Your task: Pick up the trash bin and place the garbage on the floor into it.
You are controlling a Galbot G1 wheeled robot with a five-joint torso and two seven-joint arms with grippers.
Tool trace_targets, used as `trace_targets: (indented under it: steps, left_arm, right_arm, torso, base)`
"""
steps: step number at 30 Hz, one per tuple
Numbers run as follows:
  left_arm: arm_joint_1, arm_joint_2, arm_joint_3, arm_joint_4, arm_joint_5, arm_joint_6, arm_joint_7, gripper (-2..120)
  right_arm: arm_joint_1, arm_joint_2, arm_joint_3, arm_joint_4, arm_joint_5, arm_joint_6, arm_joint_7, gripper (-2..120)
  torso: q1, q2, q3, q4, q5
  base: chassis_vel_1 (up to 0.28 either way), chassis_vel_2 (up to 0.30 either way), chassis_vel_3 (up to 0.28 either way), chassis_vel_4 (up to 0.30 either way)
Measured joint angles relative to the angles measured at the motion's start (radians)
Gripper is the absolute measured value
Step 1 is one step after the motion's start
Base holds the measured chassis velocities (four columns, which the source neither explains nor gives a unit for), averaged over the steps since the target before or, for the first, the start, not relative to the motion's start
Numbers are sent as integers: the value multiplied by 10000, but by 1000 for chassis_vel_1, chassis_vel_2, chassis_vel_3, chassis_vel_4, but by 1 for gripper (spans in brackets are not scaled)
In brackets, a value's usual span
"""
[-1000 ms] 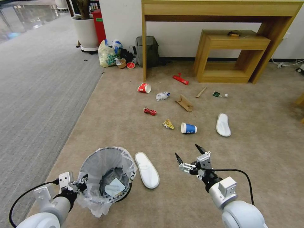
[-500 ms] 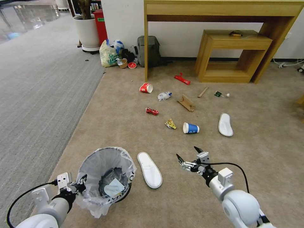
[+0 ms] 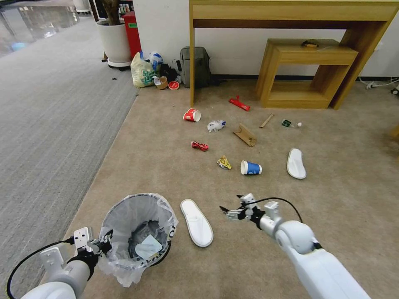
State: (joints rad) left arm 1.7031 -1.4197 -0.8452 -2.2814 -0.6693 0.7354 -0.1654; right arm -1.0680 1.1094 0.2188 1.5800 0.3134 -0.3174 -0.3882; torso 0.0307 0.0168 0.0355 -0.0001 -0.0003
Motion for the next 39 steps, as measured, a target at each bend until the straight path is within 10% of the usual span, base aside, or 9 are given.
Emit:
trace_targets:
  steps: [14,39]
  left_arm:
    - [-43,-103,8,21,29,0,-141,0]
    - [-29,-186,60,95,247,0,-152,0]
  right_arm:
    - [1671,1193,-1765,-2949,-414,-187,118,100]
    - [3049,2585,-1685,-6304,-1202,556,-731,100]
  torso:
    - [-1,0,0,0,2]
    - [-1,1,-1,-1,2]
  base:
    - [0,0,0,0]
    - [0,0,0,0]
